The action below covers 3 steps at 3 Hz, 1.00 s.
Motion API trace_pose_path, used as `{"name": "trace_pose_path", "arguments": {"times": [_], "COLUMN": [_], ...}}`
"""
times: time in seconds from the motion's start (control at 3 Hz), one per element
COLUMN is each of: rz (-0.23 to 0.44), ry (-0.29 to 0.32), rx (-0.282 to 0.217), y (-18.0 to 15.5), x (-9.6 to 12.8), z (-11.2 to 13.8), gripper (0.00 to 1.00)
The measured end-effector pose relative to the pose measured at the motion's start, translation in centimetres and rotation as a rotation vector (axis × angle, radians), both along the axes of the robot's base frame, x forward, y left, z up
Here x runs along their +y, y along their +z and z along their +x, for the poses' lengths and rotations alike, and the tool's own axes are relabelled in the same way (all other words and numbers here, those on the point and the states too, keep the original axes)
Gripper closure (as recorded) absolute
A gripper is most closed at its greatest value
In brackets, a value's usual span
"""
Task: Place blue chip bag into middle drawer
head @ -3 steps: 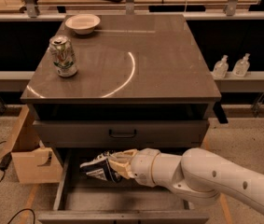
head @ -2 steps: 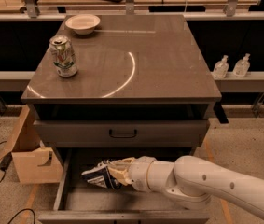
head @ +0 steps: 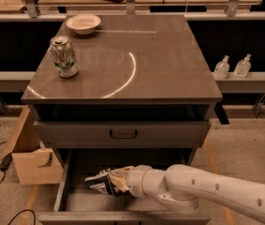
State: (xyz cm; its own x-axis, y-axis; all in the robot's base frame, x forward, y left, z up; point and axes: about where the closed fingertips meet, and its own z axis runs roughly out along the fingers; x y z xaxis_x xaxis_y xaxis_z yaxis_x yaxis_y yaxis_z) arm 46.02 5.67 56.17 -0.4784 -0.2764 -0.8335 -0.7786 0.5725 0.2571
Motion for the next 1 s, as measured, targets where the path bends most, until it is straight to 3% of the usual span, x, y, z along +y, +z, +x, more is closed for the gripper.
{"name": "trace_pose_path", "arguments": {"times": [0.33,0.67,1.0], "rz": [-0.006,-0.015,-0.052], "ry": [-0.017,-0.034,-0.093], "rx": [0.006,0.0,-0.002], "y": [-1.6,-2.1,-0.8], "x": [0.5,0.4,-3.4], "z": [0.6,1.0,0.1], "gripper": [0.15,0.15,0.45]}}
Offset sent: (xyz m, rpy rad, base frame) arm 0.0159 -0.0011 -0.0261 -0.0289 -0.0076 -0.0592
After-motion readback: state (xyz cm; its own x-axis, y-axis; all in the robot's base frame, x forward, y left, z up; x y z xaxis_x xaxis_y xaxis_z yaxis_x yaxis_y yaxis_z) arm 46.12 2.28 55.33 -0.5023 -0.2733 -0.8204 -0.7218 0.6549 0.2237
